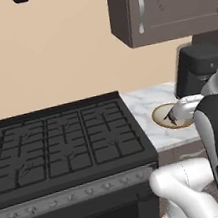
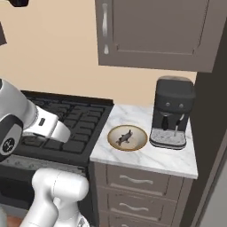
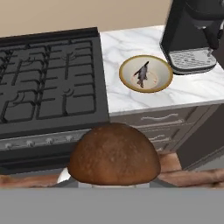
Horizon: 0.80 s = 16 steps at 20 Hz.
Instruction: Take the lime, mushroom, and fish from the freezer and place them in the bowl on the counter.
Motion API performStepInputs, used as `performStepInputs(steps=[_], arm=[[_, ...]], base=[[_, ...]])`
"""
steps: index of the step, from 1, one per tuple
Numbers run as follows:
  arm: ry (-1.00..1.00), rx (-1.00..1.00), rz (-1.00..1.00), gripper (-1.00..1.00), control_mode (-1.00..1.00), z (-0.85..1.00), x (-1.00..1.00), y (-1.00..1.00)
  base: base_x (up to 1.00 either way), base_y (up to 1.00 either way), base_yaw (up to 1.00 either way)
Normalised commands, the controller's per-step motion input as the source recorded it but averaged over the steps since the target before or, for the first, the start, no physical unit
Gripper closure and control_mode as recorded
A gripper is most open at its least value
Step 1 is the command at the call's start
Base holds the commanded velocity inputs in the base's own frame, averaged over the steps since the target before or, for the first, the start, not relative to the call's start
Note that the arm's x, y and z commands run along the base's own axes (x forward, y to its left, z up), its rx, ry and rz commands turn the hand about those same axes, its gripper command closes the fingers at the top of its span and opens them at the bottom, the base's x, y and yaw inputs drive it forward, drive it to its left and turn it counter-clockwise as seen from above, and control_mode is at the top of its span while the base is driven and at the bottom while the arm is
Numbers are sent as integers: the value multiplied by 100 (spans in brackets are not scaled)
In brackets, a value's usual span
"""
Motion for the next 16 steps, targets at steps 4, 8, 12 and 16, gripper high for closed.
performStepInputs(steps=[4,8,12,16], arm=[[0,0,0,100,100,0,0,0],[0,0,0,100,100,0,0,0],[0,0,0,100,100,0,0,0],[0,0,0,100,-100,-2,10,-12]], base=[[59,-13,-5],[16,-49,0],[1,-64,0],[19,-39,0]])
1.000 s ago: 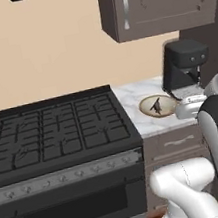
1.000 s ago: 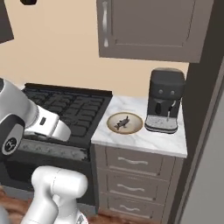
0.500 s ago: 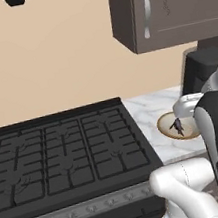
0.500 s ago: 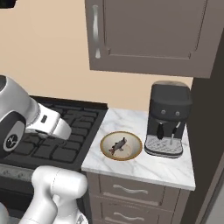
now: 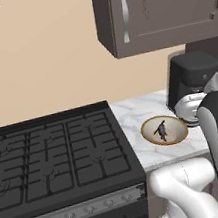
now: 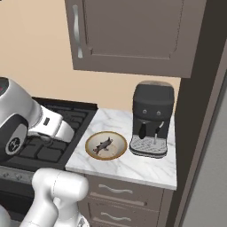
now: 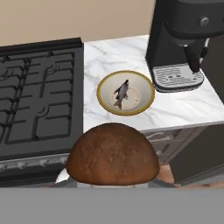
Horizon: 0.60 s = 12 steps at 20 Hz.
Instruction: Take the lime, mushroom, and fish from the freezer and place them in the bowl on the counter.
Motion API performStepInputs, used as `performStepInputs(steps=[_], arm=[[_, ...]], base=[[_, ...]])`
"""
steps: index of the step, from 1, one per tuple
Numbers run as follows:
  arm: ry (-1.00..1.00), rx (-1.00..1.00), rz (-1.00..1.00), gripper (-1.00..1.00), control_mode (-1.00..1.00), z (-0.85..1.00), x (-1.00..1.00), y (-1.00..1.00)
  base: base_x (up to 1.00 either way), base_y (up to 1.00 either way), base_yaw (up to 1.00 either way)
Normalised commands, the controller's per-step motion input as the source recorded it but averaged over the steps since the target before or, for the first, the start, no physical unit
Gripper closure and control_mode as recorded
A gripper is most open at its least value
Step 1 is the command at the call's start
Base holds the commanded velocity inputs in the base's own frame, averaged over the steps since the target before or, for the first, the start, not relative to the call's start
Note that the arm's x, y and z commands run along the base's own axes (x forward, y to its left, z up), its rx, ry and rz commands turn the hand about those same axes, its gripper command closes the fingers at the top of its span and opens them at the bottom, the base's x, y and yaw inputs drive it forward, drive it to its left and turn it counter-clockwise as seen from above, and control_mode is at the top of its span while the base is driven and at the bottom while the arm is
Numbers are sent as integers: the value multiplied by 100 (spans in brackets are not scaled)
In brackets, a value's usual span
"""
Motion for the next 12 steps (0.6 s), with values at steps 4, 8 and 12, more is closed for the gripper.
performStepInputs(steps=[4,8,12], arm=[[0,0,0,100,-100,-24,59,-20],[0,0,0,100,-100,-40,78,0],[4,0,0,100,-100,-48,68,9]], base=[[0,0,0],[0,0,0],[0,0,0]])
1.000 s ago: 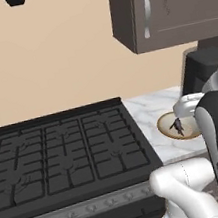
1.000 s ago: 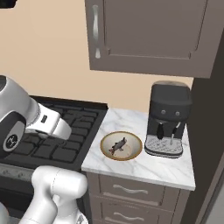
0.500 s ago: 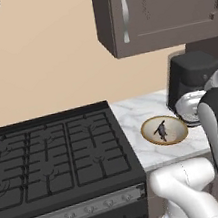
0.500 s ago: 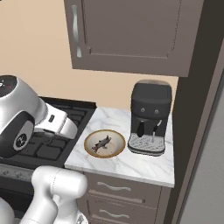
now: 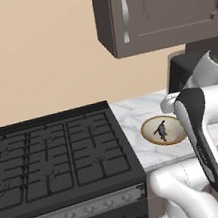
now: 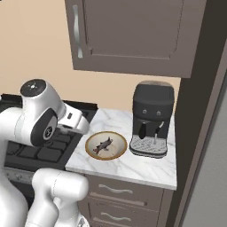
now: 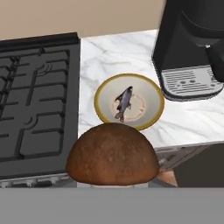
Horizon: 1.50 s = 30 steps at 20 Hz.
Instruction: Take the lime, mushroom, and fish from the freezer and place them in the bowl on the counter.
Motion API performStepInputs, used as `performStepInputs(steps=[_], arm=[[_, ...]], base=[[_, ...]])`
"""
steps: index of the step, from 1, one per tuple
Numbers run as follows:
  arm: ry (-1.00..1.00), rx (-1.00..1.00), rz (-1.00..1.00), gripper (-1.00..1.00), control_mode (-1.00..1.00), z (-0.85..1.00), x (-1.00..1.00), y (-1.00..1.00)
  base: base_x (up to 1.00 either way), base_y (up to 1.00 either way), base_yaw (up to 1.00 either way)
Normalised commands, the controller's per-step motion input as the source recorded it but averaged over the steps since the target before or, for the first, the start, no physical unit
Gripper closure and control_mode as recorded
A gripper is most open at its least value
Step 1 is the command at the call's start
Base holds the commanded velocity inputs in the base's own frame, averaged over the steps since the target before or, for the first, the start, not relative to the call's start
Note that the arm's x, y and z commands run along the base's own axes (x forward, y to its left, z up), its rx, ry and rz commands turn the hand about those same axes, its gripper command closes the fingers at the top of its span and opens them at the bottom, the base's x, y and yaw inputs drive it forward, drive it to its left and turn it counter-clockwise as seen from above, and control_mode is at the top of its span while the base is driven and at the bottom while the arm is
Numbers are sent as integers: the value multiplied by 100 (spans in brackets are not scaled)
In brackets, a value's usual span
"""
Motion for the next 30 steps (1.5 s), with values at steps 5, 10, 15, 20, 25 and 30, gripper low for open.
performStepInputs(steps=[5,10,15,20,25,30], arm=[[15,0,0,100,-100,-44,50,0],[19,0,0,100,-100,-57,46,-1],[8,1,0,100,-100,-61,50,-4],[0,0,1,100,-100,-57,43,-12],[0,0,2,100,-100,-68,42,-3],[0,0,0,100,-100,-53,45,0]], base=[[0,0,0],[0,0,0],[0,0,0],[0,0,0],[0,0,0],[0,0,0]])
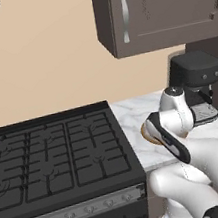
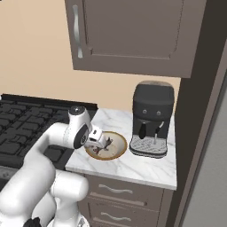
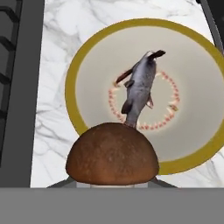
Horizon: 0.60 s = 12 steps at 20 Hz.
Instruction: Take the lime, mushroom, and fish from the freezer and place them in the bowl on the counter.
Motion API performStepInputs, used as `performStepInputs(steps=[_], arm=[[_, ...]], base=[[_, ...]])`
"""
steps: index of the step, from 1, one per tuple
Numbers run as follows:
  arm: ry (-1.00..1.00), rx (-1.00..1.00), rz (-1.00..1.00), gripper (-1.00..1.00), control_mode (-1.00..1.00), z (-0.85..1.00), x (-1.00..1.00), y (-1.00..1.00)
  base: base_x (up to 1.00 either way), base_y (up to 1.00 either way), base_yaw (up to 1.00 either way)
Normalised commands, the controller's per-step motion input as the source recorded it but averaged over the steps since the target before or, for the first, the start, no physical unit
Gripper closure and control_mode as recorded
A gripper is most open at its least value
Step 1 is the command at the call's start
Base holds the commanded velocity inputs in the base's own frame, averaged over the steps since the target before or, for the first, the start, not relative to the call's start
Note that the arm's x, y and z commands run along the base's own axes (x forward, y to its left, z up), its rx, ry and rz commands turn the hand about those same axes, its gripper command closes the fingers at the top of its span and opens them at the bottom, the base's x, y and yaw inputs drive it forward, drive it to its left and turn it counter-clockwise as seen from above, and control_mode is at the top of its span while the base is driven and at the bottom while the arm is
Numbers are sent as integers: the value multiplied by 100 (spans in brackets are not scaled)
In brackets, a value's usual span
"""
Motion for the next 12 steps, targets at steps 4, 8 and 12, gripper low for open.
performStepInputs(steps=[4,8,12], arm=[[0,0,0,100,-100,-31,59,-1],[0,0,0,100,-100,-8,51,0],[0,0,0,100,-100,0,46,0]], base=[[0,0,0],[0,0,0],[0,0,0]])
